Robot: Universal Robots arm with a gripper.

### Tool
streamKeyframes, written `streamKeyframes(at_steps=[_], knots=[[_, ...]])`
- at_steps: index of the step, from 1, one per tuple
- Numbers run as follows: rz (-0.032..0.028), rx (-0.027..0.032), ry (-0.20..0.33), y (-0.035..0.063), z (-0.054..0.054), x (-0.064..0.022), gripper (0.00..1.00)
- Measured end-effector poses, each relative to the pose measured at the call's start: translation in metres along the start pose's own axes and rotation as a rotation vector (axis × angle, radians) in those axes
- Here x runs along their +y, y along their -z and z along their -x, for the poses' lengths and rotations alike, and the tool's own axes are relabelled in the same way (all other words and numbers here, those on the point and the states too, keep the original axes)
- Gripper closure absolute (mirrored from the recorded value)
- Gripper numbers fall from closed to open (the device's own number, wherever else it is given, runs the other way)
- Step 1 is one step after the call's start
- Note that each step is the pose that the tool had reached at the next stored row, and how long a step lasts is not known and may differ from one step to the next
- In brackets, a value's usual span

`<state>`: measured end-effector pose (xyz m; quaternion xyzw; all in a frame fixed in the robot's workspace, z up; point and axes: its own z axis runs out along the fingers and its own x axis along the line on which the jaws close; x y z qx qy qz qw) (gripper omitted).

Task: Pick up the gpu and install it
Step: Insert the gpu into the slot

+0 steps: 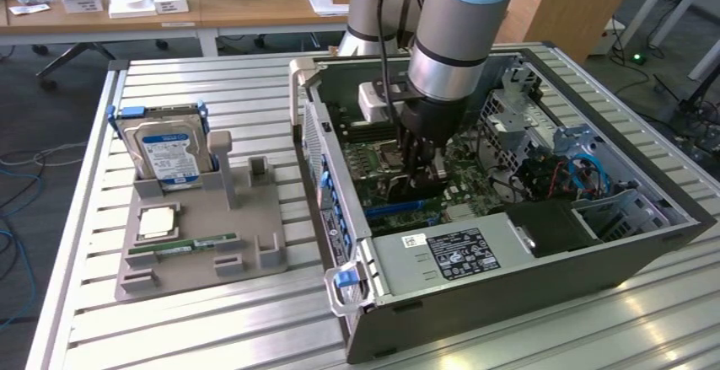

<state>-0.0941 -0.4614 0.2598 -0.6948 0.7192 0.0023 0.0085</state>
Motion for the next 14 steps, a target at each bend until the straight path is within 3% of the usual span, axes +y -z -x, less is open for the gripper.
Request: streamKeyframes(at_steps=[14], knots=[[-0.0001, 0.0, 0.0, -0.0012, -0.0001, 0.0005, 0.74]])
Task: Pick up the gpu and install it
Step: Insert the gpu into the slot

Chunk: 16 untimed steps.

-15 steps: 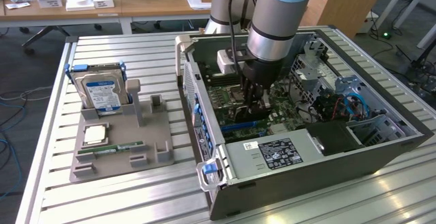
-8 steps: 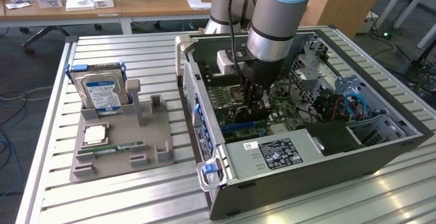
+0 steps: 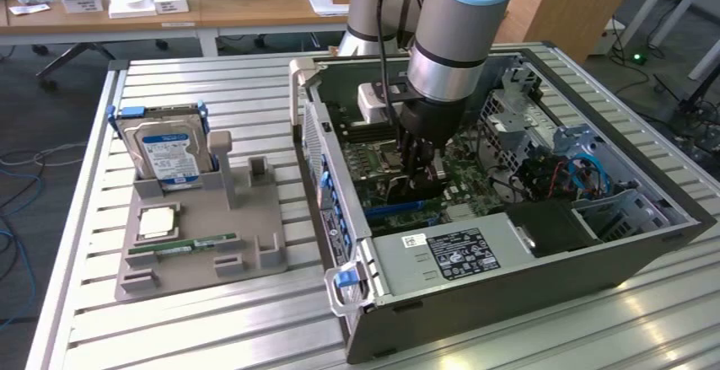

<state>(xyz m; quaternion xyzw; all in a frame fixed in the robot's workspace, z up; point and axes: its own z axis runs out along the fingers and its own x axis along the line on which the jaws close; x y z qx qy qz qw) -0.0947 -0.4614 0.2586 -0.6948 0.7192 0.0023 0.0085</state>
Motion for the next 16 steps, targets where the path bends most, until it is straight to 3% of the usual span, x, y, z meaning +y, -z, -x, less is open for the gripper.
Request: streamKeyframes(at_steps=[16], knots=[[-0.0001, -0.0002, 0.0, -0.0031, 0.0, 0.0001, 0.74]])
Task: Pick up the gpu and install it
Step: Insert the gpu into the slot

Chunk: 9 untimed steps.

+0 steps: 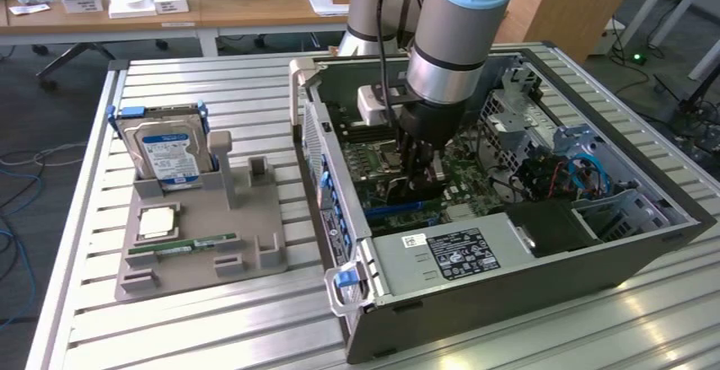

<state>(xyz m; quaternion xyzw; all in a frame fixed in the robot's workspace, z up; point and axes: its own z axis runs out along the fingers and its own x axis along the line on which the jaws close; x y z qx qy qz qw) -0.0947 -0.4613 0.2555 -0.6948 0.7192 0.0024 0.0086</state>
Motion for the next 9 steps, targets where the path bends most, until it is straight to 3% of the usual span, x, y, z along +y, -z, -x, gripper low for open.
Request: streamKeyframes(at_steps=[9], knots=[[0.0, 0.0, 0.0, -0.0009, 0.0, 0.0, 0.74]])
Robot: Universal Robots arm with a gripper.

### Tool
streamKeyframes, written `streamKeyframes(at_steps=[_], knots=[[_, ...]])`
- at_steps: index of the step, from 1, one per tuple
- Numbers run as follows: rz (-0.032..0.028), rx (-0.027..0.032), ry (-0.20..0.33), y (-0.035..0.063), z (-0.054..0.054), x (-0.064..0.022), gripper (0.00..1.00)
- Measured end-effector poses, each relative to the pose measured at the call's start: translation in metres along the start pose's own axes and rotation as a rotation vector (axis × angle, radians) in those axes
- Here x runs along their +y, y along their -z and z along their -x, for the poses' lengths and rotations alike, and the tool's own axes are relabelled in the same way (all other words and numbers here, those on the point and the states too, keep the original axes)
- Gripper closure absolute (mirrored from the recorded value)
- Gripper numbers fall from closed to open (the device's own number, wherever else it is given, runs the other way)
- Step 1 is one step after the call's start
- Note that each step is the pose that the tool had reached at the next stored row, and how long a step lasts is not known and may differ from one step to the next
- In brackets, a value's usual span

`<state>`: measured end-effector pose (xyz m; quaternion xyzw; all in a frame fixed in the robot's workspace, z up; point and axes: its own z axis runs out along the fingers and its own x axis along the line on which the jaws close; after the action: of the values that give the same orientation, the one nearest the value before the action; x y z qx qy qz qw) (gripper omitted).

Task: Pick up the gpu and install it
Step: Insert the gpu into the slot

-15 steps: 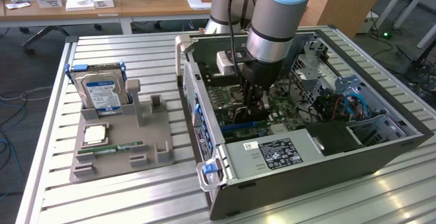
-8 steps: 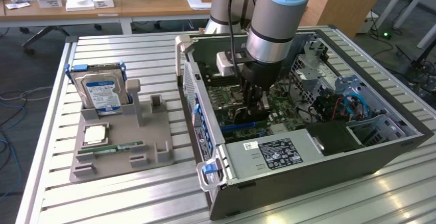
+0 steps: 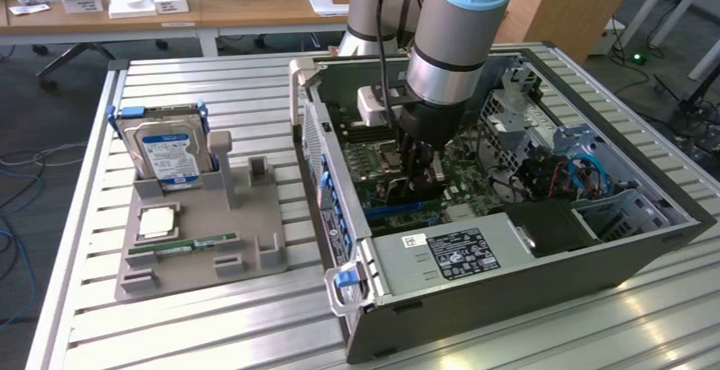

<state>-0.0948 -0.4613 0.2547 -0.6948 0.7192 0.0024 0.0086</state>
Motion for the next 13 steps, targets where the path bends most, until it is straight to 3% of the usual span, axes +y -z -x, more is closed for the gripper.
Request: streamKeyframes(at_steps=[13], knots=[[-0.0001, -0.0002, 0.0, -0.002, 0.0, 0.0, 0.74]])
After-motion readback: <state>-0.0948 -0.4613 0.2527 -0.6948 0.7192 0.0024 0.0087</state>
